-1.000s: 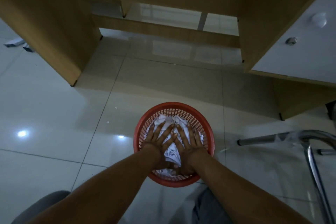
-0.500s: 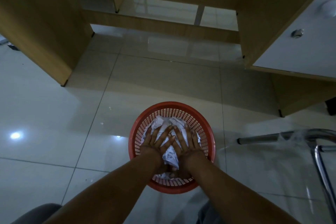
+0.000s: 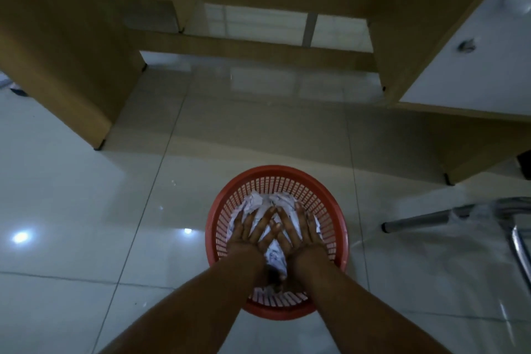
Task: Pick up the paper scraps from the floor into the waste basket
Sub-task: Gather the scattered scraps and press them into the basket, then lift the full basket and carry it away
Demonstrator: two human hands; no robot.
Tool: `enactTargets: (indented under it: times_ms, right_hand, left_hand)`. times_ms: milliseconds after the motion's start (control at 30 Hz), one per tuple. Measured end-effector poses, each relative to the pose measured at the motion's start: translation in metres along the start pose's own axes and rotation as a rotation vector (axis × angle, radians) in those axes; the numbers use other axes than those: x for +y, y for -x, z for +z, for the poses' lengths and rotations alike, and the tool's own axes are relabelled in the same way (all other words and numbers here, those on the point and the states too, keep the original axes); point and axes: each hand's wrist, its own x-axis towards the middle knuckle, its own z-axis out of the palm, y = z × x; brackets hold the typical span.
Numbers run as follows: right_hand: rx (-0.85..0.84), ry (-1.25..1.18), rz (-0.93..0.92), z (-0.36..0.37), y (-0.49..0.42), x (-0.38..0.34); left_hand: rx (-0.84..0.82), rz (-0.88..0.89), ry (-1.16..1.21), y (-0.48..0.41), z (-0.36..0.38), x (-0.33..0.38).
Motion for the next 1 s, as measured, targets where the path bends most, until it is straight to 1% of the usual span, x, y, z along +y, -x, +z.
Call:
enactTargets:
  times_ms: [100,167,200,300,367,433,467,500,533,600,633,667,700,767,800,867,900,933,1000]
  right_hand:
    - [0.053,0.016,0.021,-0.006,0.005,0.001]
    - [0.098,0.032,0.035,-0.007,0.016,-0.002]
    - [0.109,0.032,0.04,-0.008,0.021,-0.002]
    - [0.146,0.002,0.054,-0.014,0.026,-0.002]
    - [0.136,0.008,0.045,-0.025,0.031,0.001]
    - [0.113,-0.123,0.023,-0.042,0.049,0.002]
    - [0.139,-0.221,0.012,-0.051,0.059,0.004]
    - [0.202,-0.296,0.002,-0.06,0.072,0.006]
    - [0.312,-0.351,0.008,-0.064,0.083,0.008]
    - [0.616,-0.378,0.086,-0.067,0.098,0.014]
    - [0.729,-0.372,0.164,-0.064,0.101,0.017]
    - [0.795,-0.34,0.252,-0.063,0.104,0.02]
    - [0.799,-0.328,0.348,-0.058,0.103,0.022]
    - [0.735,-0.4,0.5,-0.05,0.103,0.022]
    - [0.711,-0.475,0.536,-0.045,0.1,0.02]
    - [0.681,-0.654,0.556,-0.035,0.091,0.016]
    - [0.683,-0.735,0.564,-0.032,0.086,0.014]
    - [0.692,-0.793,0.576,-0.03,0.082,0.013]
    - [0.712,-0.832,0.611,-0.029,0.076,0.016]
  left_hand:
    - [0.132,0.025,0.065,0.0,0.008,-0.009]
    - [0.192,0.051,0.104,0.003,0.011,-0.012]
    - [0.209,0.063,0.105,0.006,0.011,-0.013]
    - [0.201,0.112,0.013,0.012,-0.001,-0.021]
    - [0.22,0.141,0.05,0.012,-0.013,-0.027]
    - [0.272,0.188,0.113,0.025,-0.031,-0.032]
    - [0.331,0.206,0.109,0.034,-0.044,-0.033]
    - [0.426,0.201,0.101,0.045,-0.054,-0.036]
    - [0.553,0.18,0.101,0.056,-0.061,-0.039]
    - [0.831,0.095,0.179,0.076,-0.069,-0.044]
    - [0.936,0.042,0.236,0.078,-0.067,-0.046]
    - [1.02,-0.023,0.288,0.078,-0.063,-0.048]
    - [1.046,-0.095,0.309,0.077,-0.059,-0.05]
    - [0.973,-0.281,0.352,0.074,-0.051,-0.049]
    - [0.9,-0.387,0.404,0.072,-0.047,-0.049]
    - [0.769,-0.54,0.614,0.073,-0.038,-0.049]
    - [0.713,-0.567,0.734,0.073,-0.035,-0.049]
    - [0.674,-0.565,0.794,0.072,-0.032,-0.049]
    - [0.663,-0.529,0.794,0.07,-0.031,-0.048]
